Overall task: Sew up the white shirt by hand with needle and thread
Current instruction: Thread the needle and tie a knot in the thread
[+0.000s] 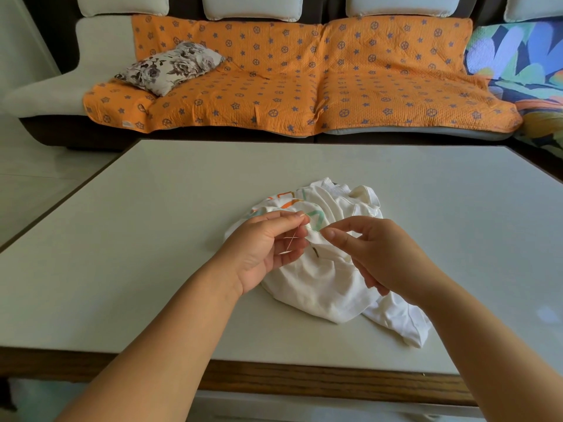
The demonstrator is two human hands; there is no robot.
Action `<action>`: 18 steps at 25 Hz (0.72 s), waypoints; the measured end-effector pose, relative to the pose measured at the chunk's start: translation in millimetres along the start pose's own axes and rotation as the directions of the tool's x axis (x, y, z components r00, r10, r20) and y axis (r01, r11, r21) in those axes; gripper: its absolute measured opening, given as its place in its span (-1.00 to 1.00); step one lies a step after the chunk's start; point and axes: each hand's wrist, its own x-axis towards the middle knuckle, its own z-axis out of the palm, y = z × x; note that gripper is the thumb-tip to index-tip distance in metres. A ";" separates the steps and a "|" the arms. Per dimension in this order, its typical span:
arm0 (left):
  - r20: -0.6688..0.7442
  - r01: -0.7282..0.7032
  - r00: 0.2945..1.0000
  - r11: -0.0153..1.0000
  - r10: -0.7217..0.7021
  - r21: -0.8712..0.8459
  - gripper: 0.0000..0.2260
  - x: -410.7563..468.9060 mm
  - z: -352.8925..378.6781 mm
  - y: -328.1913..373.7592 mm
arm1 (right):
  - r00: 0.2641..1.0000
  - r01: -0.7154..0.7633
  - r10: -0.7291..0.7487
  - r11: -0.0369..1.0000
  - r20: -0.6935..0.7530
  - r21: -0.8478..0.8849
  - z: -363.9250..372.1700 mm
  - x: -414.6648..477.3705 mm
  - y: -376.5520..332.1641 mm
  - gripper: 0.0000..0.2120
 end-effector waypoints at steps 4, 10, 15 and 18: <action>-0.030 -0.008 1.000 0.999 0.007 -0.032 -0.90 1.4 -1.2 -0.8 | 1.000 0.002 -0.002 0.999 0.007 0.032 -1.6 -1.1 0.3 -0.85; -0.096 -0.050 0.994 0.998 0.048 -0.022 -0.91 3.4 -1.8 -2.6 | 0.999 0.007 -0.007 1.000 0.036 0.014 -3.1 -2.5 1.5 -0.84; -0.129 -0.102 0.986 0.994 0.104 0.029 -0.94 3.4 1.3 -4.3 | 0.993 -0.040 0.038 0.999 0.110 0.015 -5.2 -2.7 1.2 -0.85; -0.131 -0.135 0.980 0.985 0.149 0.107 -0.95 3.0 1.6 -5.7 | 0.996 -0.055 0.065 0.988 0.064 -0.147 -15.2 -1.7 3.8 -0.85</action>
